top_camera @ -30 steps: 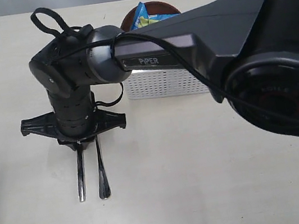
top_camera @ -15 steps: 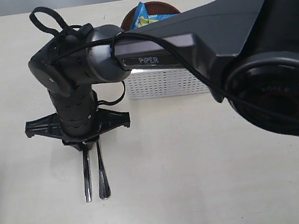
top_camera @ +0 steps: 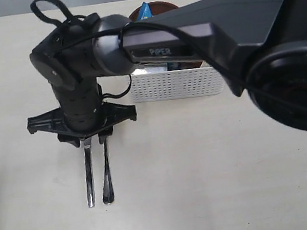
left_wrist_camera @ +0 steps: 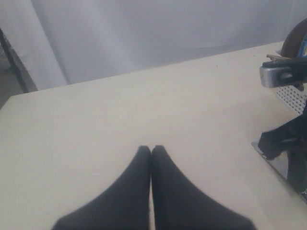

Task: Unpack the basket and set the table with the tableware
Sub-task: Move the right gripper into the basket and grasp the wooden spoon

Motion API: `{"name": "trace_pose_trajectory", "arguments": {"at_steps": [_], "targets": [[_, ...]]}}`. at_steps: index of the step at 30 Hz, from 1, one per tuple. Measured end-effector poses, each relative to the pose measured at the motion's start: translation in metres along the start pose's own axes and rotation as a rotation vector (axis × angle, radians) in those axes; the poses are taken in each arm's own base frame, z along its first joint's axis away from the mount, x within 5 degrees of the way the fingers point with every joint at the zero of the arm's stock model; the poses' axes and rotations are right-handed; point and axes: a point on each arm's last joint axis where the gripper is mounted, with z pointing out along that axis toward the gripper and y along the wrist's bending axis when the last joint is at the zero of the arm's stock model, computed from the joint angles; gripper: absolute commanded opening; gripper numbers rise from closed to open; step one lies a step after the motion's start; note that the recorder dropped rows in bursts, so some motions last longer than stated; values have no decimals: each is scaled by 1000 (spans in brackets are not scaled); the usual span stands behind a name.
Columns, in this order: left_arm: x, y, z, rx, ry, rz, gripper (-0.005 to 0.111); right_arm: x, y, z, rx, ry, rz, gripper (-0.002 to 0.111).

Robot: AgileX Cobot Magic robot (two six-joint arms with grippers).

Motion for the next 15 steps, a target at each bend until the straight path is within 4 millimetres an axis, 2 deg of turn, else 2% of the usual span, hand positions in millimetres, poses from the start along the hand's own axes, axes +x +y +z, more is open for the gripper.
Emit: {"name": "trace_pose_trajectory", "arguments": {"at_steps": [5, 12, 14, 15], "targets": [[0, 0, 0, 0, 0, 0, 0, -16, -12, -29, -15, -35, -15, 43], [0, 0, 0, 0, 0, 0, 0, -33, -33, -51, 4, -34, -87, 43], [0, 0, 0, 0, 0, 0, 0, -43, -43, -64, -12, -50, -121, 43], [0, 0, 0, 0, 0, 0, 0, -52, -53, -82, -24, -87, -161, 43]]}}
